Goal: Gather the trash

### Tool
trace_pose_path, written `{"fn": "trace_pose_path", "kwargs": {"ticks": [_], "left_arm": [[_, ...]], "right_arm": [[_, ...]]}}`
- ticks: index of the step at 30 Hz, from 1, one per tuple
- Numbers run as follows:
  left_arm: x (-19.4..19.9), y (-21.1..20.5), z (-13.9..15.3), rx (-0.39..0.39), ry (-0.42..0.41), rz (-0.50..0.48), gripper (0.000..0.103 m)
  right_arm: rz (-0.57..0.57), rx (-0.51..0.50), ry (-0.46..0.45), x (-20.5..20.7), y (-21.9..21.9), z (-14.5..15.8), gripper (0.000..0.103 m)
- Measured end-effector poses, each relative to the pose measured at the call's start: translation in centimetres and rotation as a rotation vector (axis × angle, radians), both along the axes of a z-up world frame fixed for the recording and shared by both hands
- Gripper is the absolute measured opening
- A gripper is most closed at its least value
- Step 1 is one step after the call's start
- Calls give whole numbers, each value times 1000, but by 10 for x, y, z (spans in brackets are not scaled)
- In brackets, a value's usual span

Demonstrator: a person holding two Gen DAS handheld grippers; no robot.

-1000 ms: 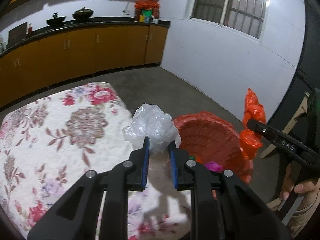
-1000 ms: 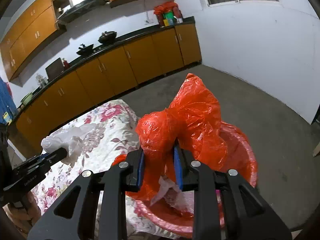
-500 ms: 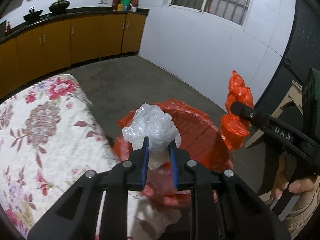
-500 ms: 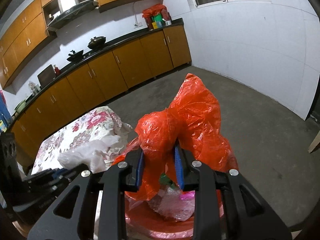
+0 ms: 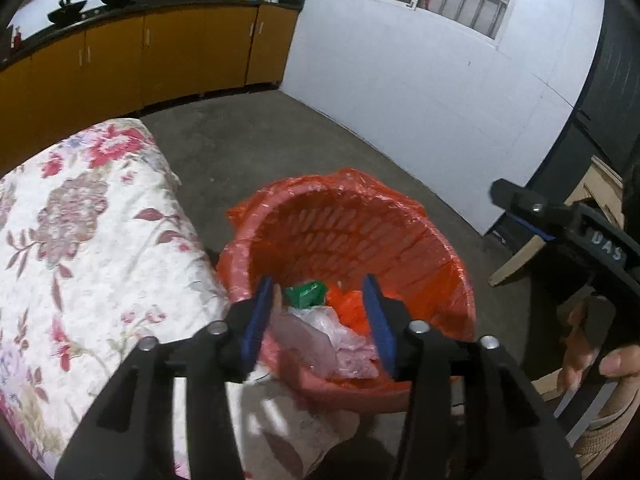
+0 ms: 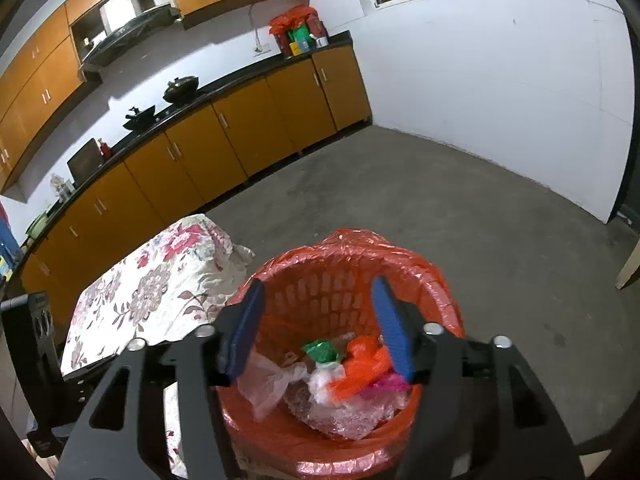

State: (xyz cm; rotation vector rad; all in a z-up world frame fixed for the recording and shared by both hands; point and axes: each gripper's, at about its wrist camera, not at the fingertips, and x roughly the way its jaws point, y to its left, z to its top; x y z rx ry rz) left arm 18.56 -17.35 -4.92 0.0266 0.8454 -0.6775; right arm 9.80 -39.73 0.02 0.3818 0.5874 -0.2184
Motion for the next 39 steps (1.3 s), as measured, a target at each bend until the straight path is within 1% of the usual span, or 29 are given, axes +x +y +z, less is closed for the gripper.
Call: {"fn": "trace_pose_path", "kwargs": {"ticks": [1, 2, 3, 4, 5, 6, 7, 10, 12, 15, 20, 24, 26, 32, 39], "left_arm": [[-3, 5, 2, 3, -16, 11, 60], [-7, 13, 6, 9, -47, 35, 68], [-13, 19, 10, 12, -75, 55, 75], [-15, 25, 13, 13, -91, 70, 79], [-19, 33, 18, 17, -116, 98, 87], [-24, 43, 23, 18, -143, 129, 91], [-28, 50, 28, 21, -162, 155, 92], [-43, 75, 41, 35, -222, 238, 98], [-55, 90, 49, 52, -268, 293, 99], [-73, 110, 58, 83, -324, 363, 99], [-107, 139, 70, 105, -397, 458, 99], [-132, 152, 76, 135, -445, 513, 99], [-143, 154, 77, 149, -467, 524, 99], [-169, 160, 76, 161, -487, 542, 99], [-189, 172, 72, 148, -464, 566, 99]], "right_arm": [[-13, -27, -15, -5, 4, 4, 79], [-22, -51, -28, -9, 7, 8, 89], [-32, -82, -42, -14, 11, 12, 96], [-46, -128, -58, -21, 18, 18, 97], [-58, -167, -67, -25, 24, 22, 100], [-72, -206, -76, -30, 29, 25, 101], [-88, -241, -82, -34, 33, 29, 101], [-170, -387, -99, -50, 57, 37, 101], [-163, -416, -103, -58, 68, 37, 101], [-115, -370, -117, -69, 79, 36, 101], [-102, -375, -111, -88, 104, 37, 101], [-85, -408, -128, -105, 129, 38, 101], [-85, -423, -138, -112, 137, 38, 101], [-60, -442, -139, -126, 157, 38, 101], [-53, -396, -103, -135, 161, 30, 101]]}}
